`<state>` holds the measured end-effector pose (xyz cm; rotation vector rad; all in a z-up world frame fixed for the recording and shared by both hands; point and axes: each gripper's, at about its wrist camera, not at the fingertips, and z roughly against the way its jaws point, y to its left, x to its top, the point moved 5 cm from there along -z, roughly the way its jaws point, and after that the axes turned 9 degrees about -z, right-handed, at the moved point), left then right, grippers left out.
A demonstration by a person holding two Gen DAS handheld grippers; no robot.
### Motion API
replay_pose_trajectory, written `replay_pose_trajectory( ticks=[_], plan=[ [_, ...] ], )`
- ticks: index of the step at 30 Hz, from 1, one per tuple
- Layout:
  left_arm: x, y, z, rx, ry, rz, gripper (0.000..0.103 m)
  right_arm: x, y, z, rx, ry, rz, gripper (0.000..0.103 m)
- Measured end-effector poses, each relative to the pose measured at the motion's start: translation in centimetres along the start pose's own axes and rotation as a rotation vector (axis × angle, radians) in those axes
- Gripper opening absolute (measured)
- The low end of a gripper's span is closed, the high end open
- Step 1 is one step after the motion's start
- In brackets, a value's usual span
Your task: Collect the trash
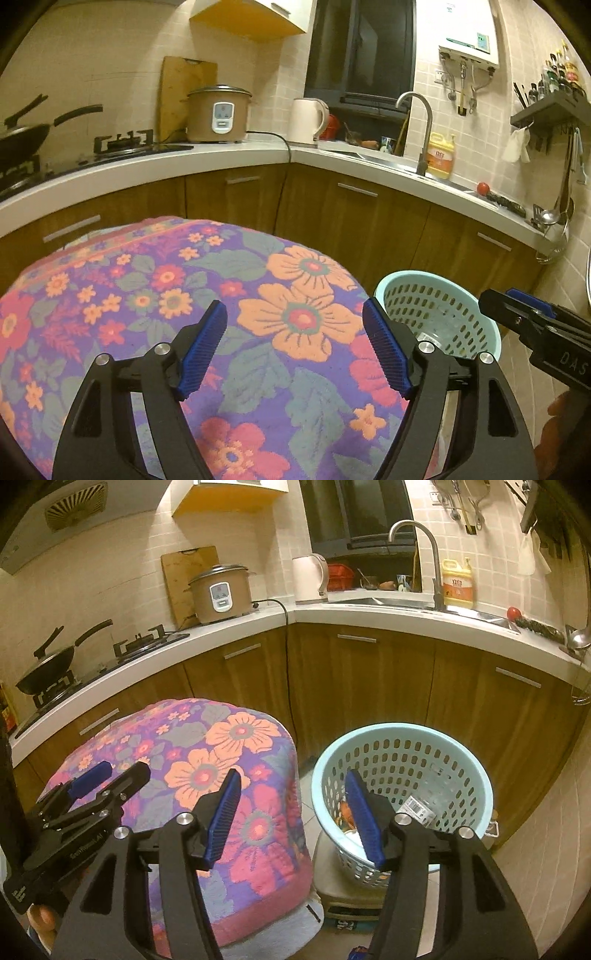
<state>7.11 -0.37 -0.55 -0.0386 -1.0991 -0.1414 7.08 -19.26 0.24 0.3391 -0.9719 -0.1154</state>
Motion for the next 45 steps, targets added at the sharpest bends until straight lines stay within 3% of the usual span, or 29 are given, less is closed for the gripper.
replay_pose_trajectory(
  ticks=[11,22,45],
  plan=[
    [-0.3,1.0,0.2,0.08,-0.013,0.006,0.078,0.1,0.5,0.9,-0.064,-0.118,0.026,0.068],
    [-0.3,1.4,0.6,0.117,-0.019,0.001,0.079,0.3,0.1,1.5,-0.063,-0.134,0.019,0.069],
    [-0.3,1.2,0.5,0.11,-0.014,-0.011,0.085,0.4,-0.2,2.0,-0.071,-0.141,0.0,0.073]
  ],
)
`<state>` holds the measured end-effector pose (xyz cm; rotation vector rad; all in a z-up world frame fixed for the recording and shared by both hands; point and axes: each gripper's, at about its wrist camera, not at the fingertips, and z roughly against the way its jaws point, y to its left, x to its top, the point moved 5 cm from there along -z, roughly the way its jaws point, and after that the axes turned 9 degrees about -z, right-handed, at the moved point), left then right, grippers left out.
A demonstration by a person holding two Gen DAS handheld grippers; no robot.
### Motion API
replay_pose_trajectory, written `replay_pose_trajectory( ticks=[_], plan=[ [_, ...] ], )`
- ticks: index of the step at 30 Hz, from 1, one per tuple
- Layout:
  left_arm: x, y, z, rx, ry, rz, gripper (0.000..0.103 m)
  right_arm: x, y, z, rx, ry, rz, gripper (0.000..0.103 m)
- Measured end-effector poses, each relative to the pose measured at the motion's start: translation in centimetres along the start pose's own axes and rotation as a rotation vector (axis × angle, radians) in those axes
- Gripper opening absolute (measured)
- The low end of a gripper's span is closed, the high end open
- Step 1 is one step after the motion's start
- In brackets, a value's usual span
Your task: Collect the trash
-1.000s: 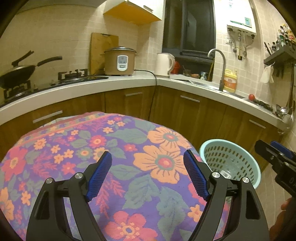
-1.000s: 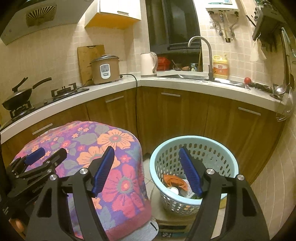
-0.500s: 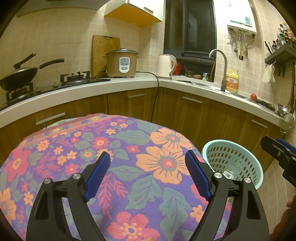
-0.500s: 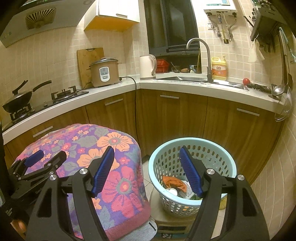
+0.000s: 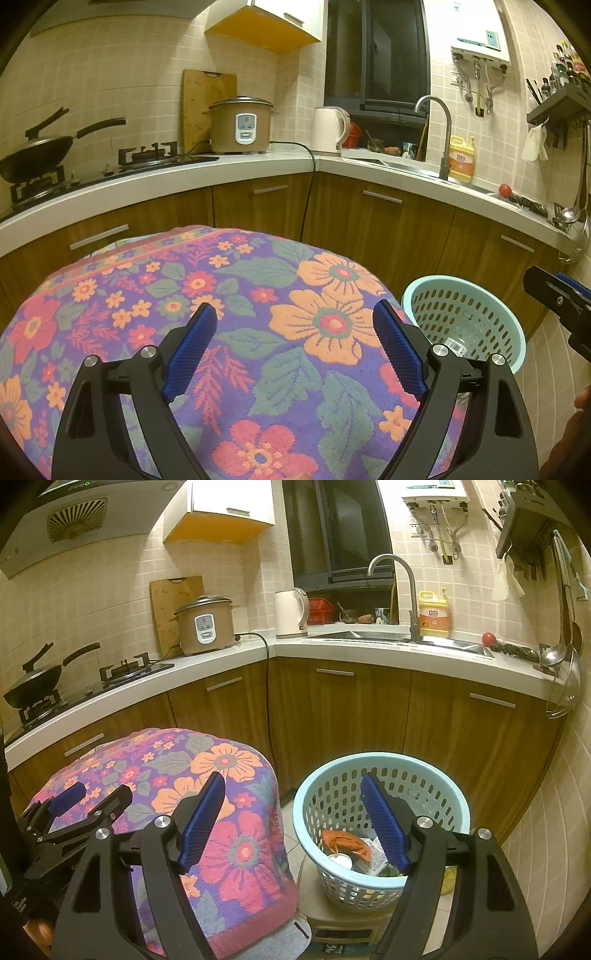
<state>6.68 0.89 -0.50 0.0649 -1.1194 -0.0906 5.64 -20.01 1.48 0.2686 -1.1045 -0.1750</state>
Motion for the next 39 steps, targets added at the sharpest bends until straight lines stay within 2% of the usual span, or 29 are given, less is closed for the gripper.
replay_pose_trajectory(
  ticks=[22,39],
  plan=[
    [-0.1,0.1,-0.2,-0.024,0.002,0.0,0.093,-0.1,0.3,0.2,0.006,-0.003,0.008,0.078],
    [-0.2,1.3,-0.5,-0.019,0.005,0.002,0.093,-0.1,0.2,-0.1,0.003,0.003,0.001,0.078]
  ],
)
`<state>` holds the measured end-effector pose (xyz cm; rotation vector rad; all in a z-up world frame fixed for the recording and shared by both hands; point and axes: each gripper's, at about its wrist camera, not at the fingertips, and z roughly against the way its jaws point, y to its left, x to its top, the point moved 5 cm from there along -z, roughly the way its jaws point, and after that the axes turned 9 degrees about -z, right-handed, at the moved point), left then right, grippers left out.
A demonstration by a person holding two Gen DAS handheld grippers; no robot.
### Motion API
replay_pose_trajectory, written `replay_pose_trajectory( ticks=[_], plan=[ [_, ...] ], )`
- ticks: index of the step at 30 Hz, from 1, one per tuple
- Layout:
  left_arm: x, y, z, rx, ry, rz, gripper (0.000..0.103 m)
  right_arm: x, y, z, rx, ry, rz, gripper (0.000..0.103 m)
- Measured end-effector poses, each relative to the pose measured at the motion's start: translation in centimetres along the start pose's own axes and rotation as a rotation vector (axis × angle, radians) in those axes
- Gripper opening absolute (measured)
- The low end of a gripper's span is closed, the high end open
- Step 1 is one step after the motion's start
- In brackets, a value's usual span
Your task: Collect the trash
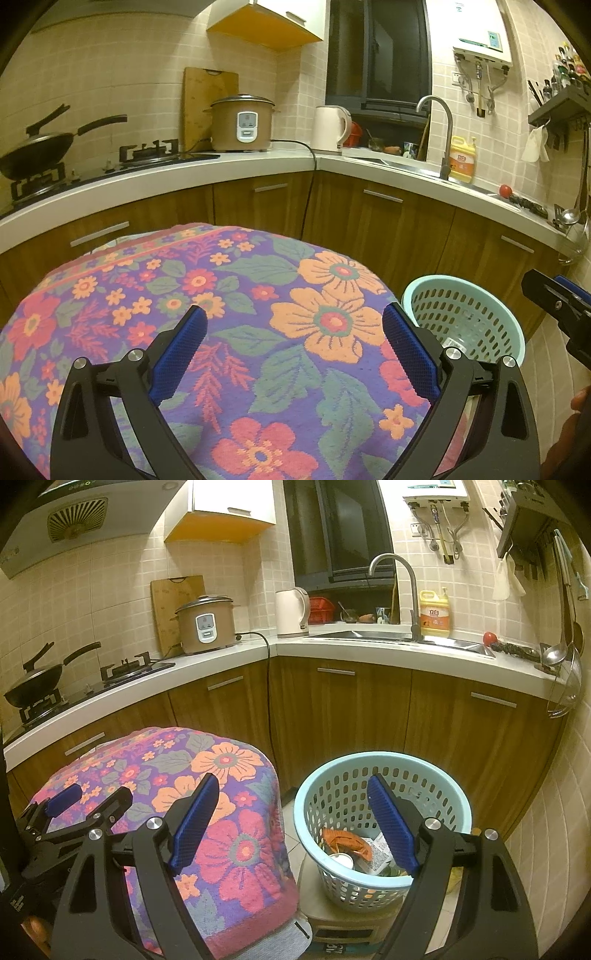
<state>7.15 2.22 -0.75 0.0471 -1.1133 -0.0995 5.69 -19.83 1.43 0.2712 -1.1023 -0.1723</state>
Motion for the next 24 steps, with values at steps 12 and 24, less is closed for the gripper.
replay_pose_trajectory(
  ticks=[12,24],
  plan=[
    [0.06,0.13,0.01,0.003,-0.001,-0.003,0.093,0.08,0.1,-0.06,0.004,0.001,0.0,0.078],
    [0.11,0.47,0.18,0.016,-0.008,-0.005,0.093,0.15,0.12,-0.08,0.003,0.002,-0.001,0.078]
  ],
)
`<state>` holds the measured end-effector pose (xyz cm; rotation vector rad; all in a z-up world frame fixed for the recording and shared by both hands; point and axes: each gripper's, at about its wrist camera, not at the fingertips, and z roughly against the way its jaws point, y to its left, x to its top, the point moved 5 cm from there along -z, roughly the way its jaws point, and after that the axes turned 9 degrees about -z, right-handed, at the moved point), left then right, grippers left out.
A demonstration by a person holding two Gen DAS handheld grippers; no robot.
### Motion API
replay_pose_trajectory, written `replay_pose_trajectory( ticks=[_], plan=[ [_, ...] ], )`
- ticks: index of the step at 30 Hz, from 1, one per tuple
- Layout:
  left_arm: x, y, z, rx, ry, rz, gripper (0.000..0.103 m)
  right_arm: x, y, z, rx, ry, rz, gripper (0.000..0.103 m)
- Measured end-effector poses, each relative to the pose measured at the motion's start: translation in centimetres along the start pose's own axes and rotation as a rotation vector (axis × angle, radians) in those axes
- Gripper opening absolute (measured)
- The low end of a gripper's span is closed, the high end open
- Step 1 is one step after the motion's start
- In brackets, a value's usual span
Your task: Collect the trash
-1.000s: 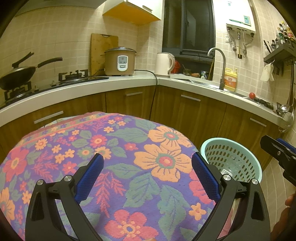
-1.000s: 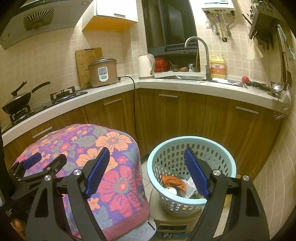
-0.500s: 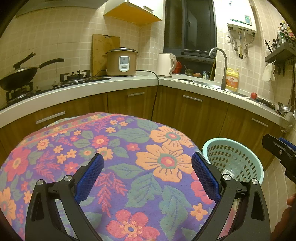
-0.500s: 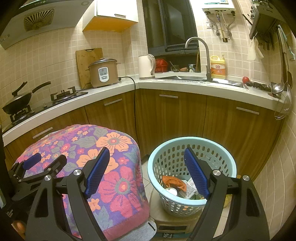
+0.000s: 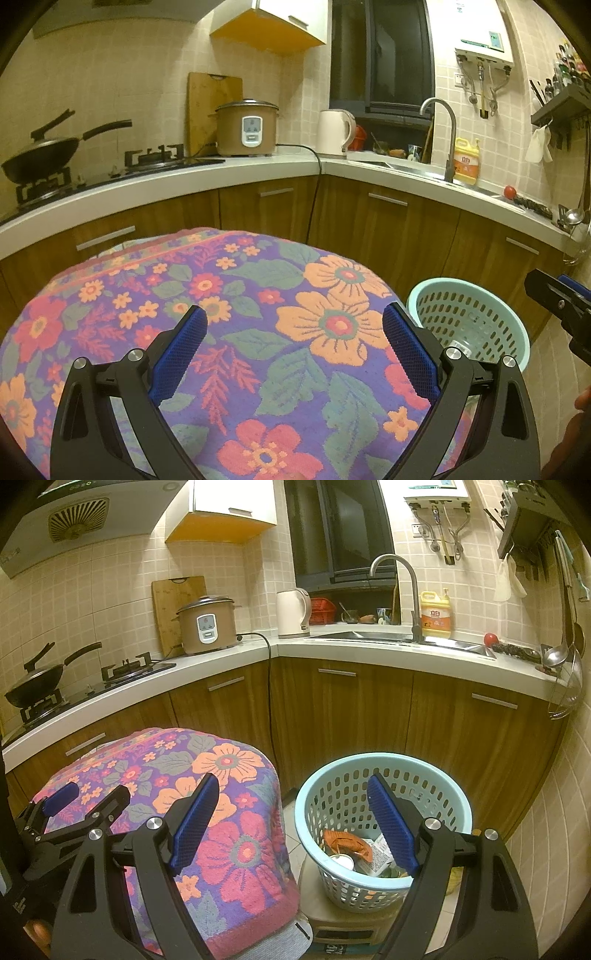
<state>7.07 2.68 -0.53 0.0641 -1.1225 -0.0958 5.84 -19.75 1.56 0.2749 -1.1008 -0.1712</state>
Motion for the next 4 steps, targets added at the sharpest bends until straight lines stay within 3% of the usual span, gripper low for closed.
replay_pose_trajectory(
  ticks=[4],
  plan=[
    [-0.01,-0.15,-0.08,-0.002,0.002,0.0,0.093,0.07,-0.08,-0.04,-0.001,0.002,0.003,0.078]
  ],
)
